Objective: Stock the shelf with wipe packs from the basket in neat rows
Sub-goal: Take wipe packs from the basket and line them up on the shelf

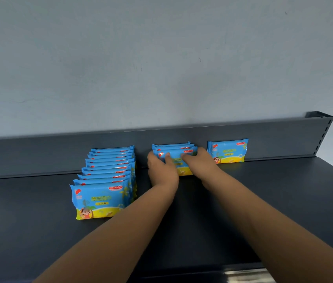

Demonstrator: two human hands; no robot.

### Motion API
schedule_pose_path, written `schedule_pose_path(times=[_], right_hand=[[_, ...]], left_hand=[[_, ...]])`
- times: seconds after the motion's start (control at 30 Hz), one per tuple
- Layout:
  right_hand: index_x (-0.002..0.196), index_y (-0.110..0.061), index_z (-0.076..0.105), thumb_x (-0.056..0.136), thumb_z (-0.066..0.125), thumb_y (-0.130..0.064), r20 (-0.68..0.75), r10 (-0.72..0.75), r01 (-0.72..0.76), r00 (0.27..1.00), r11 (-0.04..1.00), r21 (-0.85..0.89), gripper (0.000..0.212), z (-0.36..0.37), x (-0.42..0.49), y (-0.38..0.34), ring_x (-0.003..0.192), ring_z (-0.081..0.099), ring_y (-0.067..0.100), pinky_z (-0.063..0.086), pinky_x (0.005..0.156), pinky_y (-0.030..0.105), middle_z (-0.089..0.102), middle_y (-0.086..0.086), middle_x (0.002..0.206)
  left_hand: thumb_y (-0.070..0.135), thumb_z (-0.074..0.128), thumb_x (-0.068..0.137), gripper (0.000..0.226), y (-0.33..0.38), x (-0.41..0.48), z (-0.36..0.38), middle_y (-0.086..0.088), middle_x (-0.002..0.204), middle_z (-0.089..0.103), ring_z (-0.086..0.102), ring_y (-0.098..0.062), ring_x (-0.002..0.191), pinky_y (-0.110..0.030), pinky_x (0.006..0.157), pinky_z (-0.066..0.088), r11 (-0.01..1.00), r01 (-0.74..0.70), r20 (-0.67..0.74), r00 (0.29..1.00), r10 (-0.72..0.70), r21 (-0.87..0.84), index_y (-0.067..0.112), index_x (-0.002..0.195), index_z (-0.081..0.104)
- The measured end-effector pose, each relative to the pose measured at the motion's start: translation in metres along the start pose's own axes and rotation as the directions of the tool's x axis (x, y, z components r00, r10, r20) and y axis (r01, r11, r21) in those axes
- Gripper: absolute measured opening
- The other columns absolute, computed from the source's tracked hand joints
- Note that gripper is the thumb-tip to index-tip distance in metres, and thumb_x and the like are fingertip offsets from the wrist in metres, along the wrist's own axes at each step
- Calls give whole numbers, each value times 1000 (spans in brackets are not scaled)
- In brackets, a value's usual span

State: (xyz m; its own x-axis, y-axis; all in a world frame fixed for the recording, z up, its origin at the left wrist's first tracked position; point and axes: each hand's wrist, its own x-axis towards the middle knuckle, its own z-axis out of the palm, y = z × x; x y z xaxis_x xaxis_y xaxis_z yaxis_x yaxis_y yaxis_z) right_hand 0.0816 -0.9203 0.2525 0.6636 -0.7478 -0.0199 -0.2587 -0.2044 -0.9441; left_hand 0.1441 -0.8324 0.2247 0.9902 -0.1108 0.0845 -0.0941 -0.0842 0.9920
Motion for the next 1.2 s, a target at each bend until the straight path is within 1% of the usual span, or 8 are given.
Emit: schedule_pose_path(times=[0.1, 0.3, 0.43, 0.53, 0.63, 0.77, 0.9, 1.2], right_hand=[[138, -12, 45, 101, 61, -25, 15, 51, -51, 999, 999, 1, 42, 5, -2, -5, 96, 59, 15, 41, 58, 24, 60, 4, 120], [139, -14, 44, 103, 55, -19, 16, 54, -54, 998, 998, 26, 38, 9, -5, -2, 103, 61, 19, 44, 61, 24, 61, 7, 125], [127, -12, 53, 101, 61, -25, -46, -28, 24, 999, 997, -80, 30, 5, -8, -1, 99, 63, 19, 53, 71, 32, 63, 4, 117], [122, -11, 56, 97, 65, -34, -119, -83, 68, 989, 990, -126, 34, -2, -9, -1, 100, 63, 23, 57, 85, 42, 64, 5, 113], [114, -9, 56, 95, 68, -33, -118, -62, 42, 991, 986, -163, 33, -8, -13, -3, 94, 60, 22, 50, 74, 35, 61, 5, 104], [106, -8, 59, 82, 74, -15, -48, -73, 45, 996, 897, -439, 29, -10, -18, 3, 88, 58, 23, 41, 64, 30, 60, 5, 97], [99, -10, 63, 77, 75, -11, -92, -135, 81, 987, 894, -441, 25, -10, -22, 7, 86, 61, 22, 35, 53, 25, 62, 3, 91], [114, -17, 55, 75, 84, -13, -155, -268, 198, 951, 911, -362, 49, -11, -25, 1, 94, 58, 17, 42, 73, 26, 61, -2, 108]], left_hand=[[31, 51, 104, 23, 1, -1, -2, -1, 112, 66, 67, -17, 97, -29, 71, 53, 1000, 2, -27, 1000, -2, 15, 18, 122, 49], [18, 50, 99, 21, 3, 1, -4, 0, 110, 65, 68, -19, 98, -42, 86, 60, 995, 86, 37, 996, -84, -52, 22, 120, 48], [22, 52, 101, 23, 3, 1, -7, -7, 119, 63, 65, -26, 109, -46, 90, 58, 993, 17, -42, 999, -12, 115, 15, 122, 50], [32, 58, 99, 43, 5, -7, -6, -12, 133, 55, 58, -30, 120, -49, 97, 54, 980, 5, -93, 996, 14, 201, 8, 134, 47], [32, 61, 97, 49, 8, -20, -2, -13, 139, 49, 52, -32, 127, -46, 102, 48, 968, -9, -66, 997, 26, 250, 7, 136, 44], [16, 68, 87, 55, 8, -26, -3, -14, 139, 49, 49, -35, 127, -47, 102, 48, 955, 58, 9, 998, -63, 292, 8, 135, 43], [6, 69, 83, 51, 8, -27, -9, -13, 134, 52, 54, -34, 122, -44, 98, 51, 968, 52, 1, 999, -54, 245, 9, 128, 46], [-1, 69, 84, 54, 10, -24, -15, -5, 131, 52, 59, -24, 118, -45, 97, 55, 980, -142, -10, 989, 145, 143, 17, 130, 47]])
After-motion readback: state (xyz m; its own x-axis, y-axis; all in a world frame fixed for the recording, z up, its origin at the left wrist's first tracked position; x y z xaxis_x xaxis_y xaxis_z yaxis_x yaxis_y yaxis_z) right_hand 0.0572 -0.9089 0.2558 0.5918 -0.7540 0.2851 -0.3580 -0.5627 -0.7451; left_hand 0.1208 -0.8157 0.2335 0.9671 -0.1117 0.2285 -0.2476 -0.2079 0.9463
